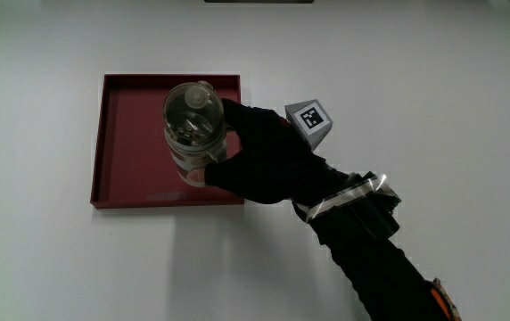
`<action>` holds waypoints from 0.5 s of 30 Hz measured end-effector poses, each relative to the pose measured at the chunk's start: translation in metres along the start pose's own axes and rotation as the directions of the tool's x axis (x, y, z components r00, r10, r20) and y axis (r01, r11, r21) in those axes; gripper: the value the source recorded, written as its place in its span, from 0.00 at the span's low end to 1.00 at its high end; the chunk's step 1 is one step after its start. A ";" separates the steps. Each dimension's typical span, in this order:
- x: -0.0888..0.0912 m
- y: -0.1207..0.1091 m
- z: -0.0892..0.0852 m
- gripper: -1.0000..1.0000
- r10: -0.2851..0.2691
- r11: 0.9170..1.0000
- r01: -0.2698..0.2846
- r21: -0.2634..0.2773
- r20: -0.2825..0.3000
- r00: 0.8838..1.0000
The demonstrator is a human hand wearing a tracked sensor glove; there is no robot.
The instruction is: Place bottle
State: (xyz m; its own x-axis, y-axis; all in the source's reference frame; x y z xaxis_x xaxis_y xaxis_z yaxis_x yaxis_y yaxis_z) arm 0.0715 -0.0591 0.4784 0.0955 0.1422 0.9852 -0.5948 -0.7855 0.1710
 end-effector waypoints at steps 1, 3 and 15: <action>0.006 0.001 -0.001 0.50 -0.013 1.000 0.013 0.012 -0.003 1.000; 0.016 0.004 -0.004 0.50 -0.028 0.999 0.028 0.019 -0.021 0.999; 0.055 0.006 -0.014 0.50 -0.123 0.991 0.126 0.053 -0.047 0.991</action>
State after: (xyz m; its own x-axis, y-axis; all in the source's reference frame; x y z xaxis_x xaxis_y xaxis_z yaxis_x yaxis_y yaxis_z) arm 0.0619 -0.0475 0.5336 0.1302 0.2664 0.9550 -0.5345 -0.7924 0.2939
